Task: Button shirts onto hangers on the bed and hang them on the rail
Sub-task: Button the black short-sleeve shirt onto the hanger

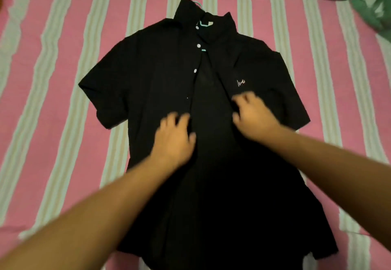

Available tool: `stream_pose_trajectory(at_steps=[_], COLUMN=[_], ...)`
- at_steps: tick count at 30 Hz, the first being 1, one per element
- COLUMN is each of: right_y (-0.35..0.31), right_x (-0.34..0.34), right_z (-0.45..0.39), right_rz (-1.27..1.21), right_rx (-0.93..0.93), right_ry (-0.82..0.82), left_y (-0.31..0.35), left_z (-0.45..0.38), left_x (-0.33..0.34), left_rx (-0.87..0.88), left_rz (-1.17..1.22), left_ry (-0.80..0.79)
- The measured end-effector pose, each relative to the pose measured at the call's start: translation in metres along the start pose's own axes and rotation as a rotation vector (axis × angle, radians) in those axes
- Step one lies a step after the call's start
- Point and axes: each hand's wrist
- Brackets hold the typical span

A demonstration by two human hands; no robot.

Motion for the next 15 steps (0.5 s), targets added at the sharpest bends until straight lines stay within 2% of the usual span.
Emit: stream_pose_trajectory(at_steps=[2,5,7,9,11,13,15], right_y=[-0.010,-0.012,-0.014,-0.019,-0.021,-0.018,-0.017], right_x=[0.031,0.057,0.061,0.062,0.060,0.055,0.045], right_z=[0.055,0.128,0.169,0.205,0.235,0.255,0.260], right_rz=[0.026,0.142,0.190,0.200,0.136,0.060,-0.045], right_rx=[0.003,0.118,0.224,0.358,0.482,0.482,0.488], right_ry=[-0.090,-0.268,-0.279,-0.221,-0.114,0.040,0.219], left_y=[-0.022,-0.065,-0.083,-0.089,-0.089,-0.094,-0.098], left_z=[0.061,0.111,0.127,0.144,0.167,0.186,0.198], left_x=[0.027,0.038,0.034,0.030,0.028,0.033,0.034], left_rx=[-0.053,-0.148,-0.200,-0.243,-0.252,-0.276,-0.389], left_rz=[-0.076,-0.148,-0.097,-0.013,-0.046,-0.037,0.207], left_ry=[-0.065,-0.048,-0.062,-0.095,-0.119,-0.115,-0.091])
Point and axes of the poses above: each hand's wrist, its own z-axis away from the middle knuckle, its own x-axis out of the palm, y = z × x, and after that the axes turned 12 degrees about -x, right-handed
